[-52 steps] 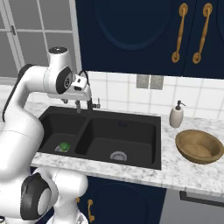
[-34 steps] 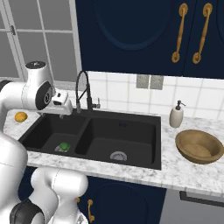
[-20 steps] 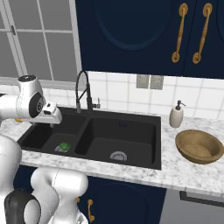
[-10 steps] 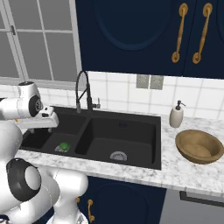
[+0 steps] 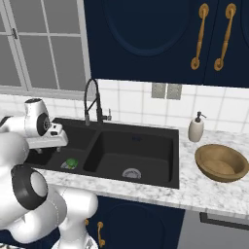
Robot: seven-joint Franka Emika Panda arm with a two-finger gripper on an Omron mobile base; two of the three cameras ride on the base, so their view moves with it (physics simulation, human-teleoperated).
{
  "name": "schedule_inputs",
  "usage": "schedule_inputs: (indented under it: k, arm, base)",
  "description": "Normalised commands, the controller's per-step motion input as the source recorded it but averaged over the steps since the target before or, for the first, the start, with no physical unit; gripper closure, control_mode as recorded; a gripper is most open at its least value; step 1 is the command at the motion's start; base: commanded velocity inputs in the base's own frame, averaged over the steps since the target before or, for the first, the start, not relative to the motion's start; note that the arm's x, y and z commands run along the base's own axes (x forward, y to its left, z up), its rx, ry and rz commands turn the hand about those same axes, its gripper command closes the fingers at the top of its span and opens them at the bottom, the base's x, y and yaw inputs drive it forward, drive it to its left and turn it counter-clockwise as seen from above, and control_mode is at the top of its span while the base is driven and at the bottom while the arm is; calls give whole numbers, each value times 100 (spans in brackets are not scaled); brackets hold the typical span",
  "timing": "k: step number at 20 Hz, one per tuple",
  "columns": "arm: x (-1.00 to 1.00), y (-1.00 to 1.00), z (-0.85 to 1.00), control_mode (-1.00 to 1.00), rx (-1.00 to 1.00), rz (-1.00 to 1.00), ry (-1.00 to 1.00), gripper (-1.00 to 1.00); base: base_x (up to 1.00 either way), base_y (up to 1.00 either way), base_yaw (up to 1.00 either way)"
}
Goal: Pick the broccoli from the sink and place it in the bowl. Then pick the bowl and place it in the microwave. Then close the microwave door and press the start button.
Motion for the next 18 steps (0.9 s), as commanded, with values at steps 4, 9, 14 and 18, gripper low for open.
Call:
schedule_inputs:
  k: [4, 9, 14, 18]
  arm:
    - [13, 0, -34, -100, 0, 3, 4, -100]
    - [12, 0, -34, -100, 0, 4, 1, -100]
    - [21, 4, -34, -100, 0, 3, 0, -100]
    - [27, 6, -32, -100, -2, 1, 0, -100]
  base:
    - [0, 0, 0]
    - [0, 0, 0]
    - [0, 0, 0]
    - [0, 0, 0]
